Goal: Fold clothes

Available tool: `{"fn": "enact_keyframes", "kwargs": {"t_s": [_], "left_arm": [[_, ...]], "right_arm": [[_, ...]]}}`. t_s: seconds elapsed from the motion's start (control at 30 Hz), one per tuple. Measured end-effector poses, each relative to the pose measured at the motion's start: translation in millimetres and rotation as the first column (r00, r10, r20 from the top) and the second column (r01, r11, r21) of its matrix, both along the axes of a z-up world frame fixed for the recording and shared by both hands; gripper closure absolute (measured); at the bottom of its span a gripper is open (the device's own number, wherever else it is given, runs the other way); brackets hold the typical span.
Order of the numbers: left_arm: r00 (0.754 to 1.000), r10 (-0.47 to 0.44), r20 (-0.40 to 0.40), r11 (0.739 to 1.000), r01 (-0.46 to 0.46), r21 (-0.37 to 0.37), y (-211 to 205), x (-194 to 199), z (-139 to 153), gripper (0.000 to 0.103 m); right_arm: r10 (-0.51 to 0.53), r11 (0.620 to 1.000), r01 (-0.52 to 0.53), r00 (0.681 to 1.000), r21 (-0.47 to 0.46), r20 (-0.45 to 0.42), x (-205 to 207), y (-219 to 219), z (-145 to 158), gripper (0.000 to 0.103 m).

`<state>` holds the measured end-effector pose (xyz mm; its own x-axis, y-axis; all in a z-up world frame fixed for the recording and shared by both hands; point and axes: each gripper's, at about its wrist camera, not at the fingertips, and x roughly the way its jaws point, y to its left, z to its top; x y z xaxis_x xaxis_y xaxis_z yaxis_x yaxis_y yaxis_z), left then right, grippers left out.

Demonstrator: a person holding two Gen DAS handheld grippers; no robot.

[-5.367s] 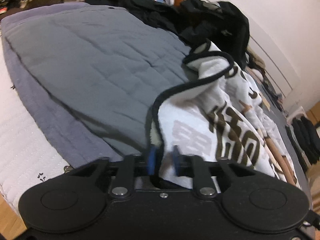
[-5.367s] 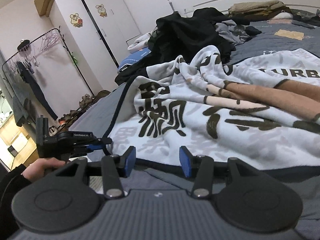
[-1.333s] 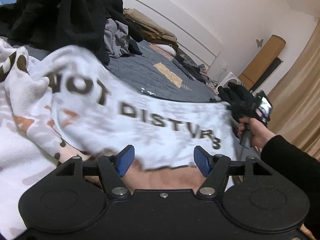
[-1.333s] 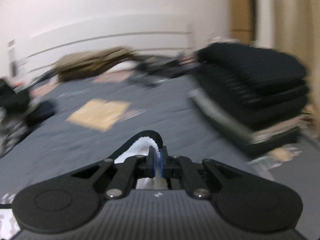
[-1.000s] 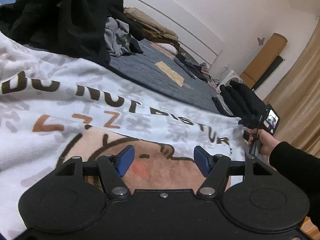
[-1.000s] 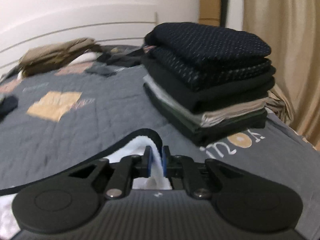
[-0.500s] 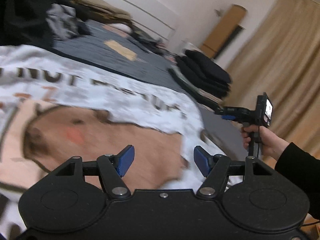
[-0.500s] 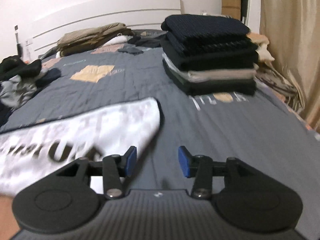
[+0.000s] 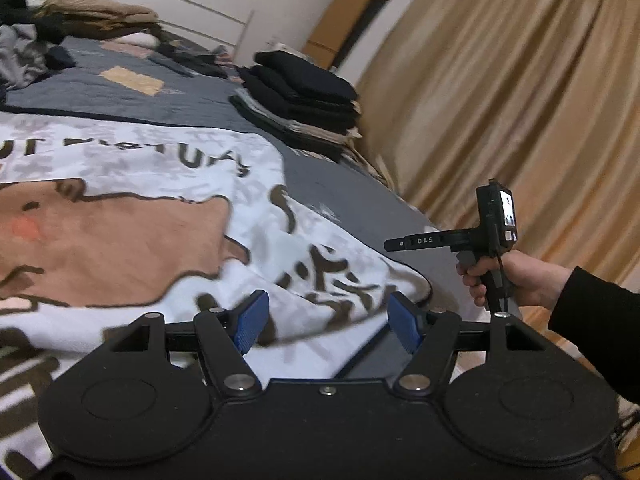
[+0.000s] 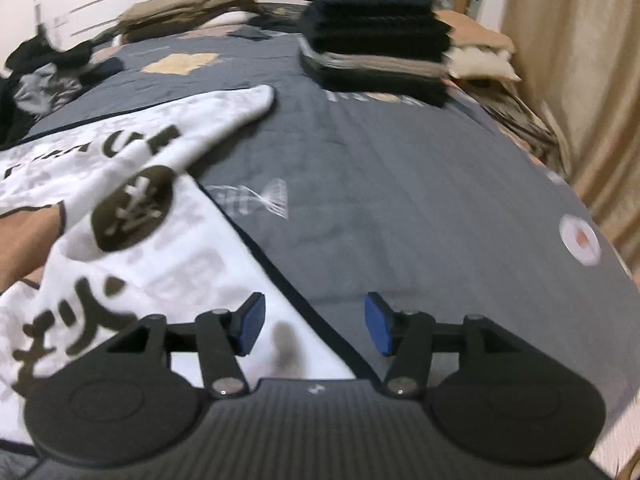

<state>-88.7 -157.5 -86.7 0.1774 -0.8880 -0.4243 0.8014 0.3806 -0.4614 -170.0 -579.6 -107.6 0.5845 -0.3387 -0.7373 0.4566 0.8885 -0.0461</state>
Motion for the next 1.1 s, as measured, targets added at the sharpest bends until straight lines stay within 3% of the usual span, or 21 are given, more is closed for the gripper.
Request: {"fn": "enact_keyframes", "kwargs": {"t_s": [0.27,0.43,0.47,0.53,0.57,0.6,0.7,1.0,1.1], "left_arm": [[0.999,-0.048,0.018,0.999,0.048,0.012,-9.4,-19.4,-1.3,0.038],[0.998,-0.055,0.016,0.998,0.055,0.010,-15.6,-25.0,-0.1,0.038],[0.998,-0.057,0.016,0.998,0.057,0.009,-16.6,-25.7,0.3,0.038],[0.998,-0.062,0.019,0.998,0.062,0.004,-18.9,-26.9,1.3,0.038],[0.998,-0.063,0.019,0.998,0.063,0.002,-20.5,-27.2,1.6,0.038],[0.998,-0.065,0.019,0.998,0.065,0.000,-22.2,-27.5,1.8,0.038],[0.997,-0.068,0.020,0.998,0.068,-0.003,-26.6,-28.4,2.6,0.038],[0.996,-0.077,0.033,0.997,0.078,-0.023,-30.3,-31.8,9.4,0.038],[0.996,-0.078,0.033,0.996,0.079,-0.029,-30.4,-32.4,11.4,0.038]], "right_arm": [[-0.099,0.993,0.101,0.994,0.052,-0.034,-40.3,-20.4,-23.1,0.044],[-0.155,0.977,0.155,0.988,0.143,-0.013,-48.0,-19.8,-39.2,0.045],[-0.152,0.975,0.151,0.988,0.160,-0.006,-49.3,-18.2,-39.2,0.049],[-0.141,0.971,0.137,0.990,0.195,0.004,-50.9,-16.0,-37.8,0.069],[-0.131,0.968,0.126,0.991,0.218,0.005,-51.7,-15.9,-35.6,0.085],[-0.124,0.964,0.118,0.992,0.239,0.009,-53.0,-15.8,-33.1,0.092],[-0.152,0.952,0.132,0.987,0.276,0.053,-64.2,-17.4,-17.8,0.094],[-0.195,0.956,0.144,0.963,0.255,0.186,-130.8,-18.3,61.3,0.095],[-0.230,0.953,0.189,0.960,0.237,0.159,-148.1,-20.3,63.1,0.095]]}}
